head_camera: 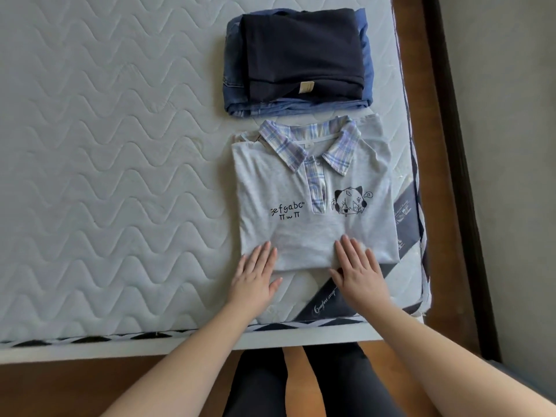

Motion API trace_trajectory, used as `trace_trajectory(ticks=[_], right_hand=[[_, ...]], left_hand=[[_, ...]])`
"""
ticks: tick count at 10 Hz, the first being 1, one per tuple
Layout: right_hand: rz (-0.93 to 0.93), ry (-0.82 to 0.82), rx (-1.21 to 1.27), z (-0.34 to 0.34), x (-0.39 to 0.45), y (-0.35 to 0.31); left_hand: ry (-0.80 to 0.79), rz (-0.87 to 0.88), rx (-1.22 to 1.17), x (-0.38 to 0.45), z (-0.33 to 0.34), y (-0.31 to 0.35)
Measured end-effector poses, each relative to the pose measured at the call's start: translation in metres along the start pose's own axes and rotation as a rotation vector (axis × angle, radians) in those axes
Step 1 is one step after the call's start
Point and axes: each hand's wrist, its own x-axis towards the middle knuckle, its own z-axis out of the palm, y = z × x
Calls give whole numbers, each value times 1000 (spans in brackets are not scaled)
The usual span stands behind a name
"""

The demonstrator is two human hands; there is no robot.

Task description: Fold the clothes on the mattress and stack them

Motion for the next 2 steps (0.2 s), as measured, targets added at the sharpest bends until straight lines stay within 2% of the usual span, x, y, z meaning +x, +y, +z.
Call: trace_trajectory(ticks=[1,2], right_hand=[[19,-22,4,-23,-15,-10],[16,98,40,-62,-31,-29]], left_hand=[[-104,10,-41,-13,-32,-8],[-12,37,-41,-31,-79,-7]])
